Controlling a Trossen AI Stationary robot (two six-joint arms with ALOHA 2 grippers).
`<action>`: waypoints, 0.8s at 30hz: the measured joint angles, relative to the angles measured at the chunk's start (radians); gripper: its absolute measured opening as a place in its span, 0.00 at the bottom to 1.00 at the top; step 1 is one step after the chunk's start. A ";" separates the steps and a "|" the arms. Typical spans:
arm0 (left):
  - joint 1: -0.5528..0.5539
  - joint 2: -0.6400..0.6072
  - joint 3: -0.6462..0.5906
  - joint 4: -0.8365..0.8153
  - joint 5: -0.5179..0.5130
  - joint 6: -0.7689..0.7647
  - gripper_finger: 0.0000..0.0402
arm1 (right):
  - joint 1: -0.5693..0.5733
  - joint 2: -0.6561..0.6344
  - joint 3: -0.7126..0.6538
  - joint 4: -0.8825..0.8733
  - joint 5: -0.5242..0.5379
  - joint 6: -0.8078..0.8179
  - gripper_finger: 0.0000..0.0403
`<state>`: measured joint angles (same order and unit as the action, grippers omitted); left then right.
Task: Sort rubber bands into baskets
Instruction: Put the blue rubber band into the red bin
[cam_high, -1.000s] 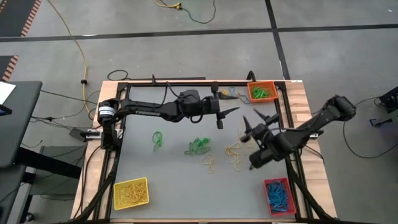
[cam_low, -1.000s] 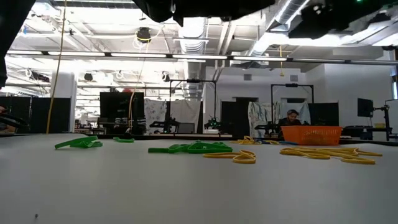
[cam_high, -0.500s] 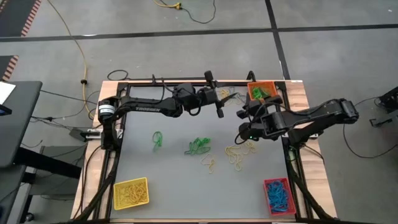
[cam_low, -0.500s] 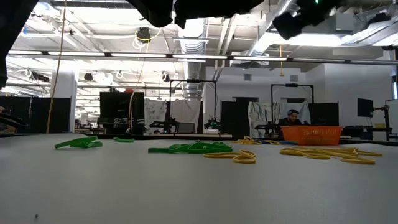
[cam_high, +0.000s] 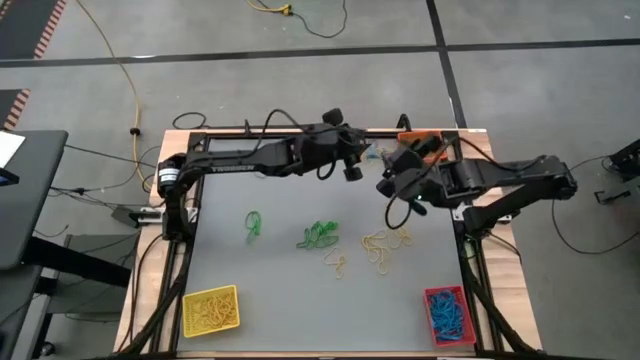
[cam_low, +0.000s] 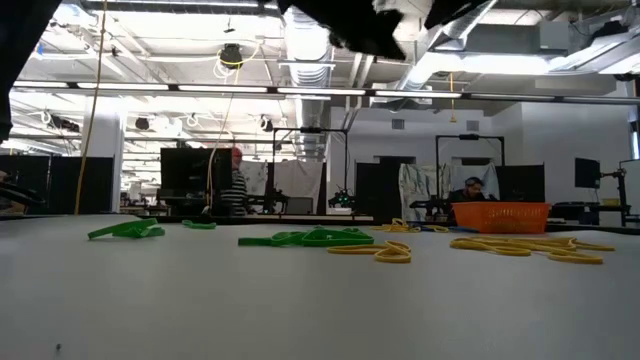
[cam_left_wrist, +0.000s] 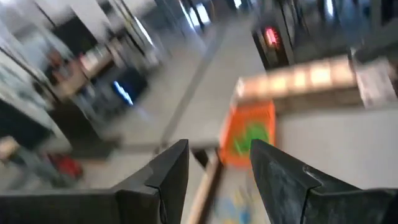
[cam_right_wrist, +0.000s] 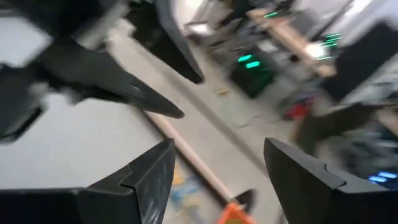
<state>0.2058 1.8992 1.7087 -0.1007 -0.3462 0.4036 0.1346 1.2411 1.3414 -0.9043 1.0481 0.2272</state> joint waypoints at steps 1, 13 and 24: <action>0.000 0.000 0.015 -0.077 -0.001 -0.020 0.41 | -0.005 0.000 0.008 -0.010 -0.053 0.003 0.69; 0.005 -0.001 0.002 -0.620 -0.008 -0.197 0.41 | -0.086 0.057 -0.023 -0.243 -0.343 0.171 0.69; 0.019 -0.001 -0.025 -0.591 0.014 -0.203 0.41 | -0.150 0.054 -0.278 0.157 -0.345 -0.057 0.69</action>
<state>0.2248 1.8978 1.6840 -0.6920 -0.3323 0.2003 -0.0153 1.2954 1.0629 -0.7472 0.7029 0.1705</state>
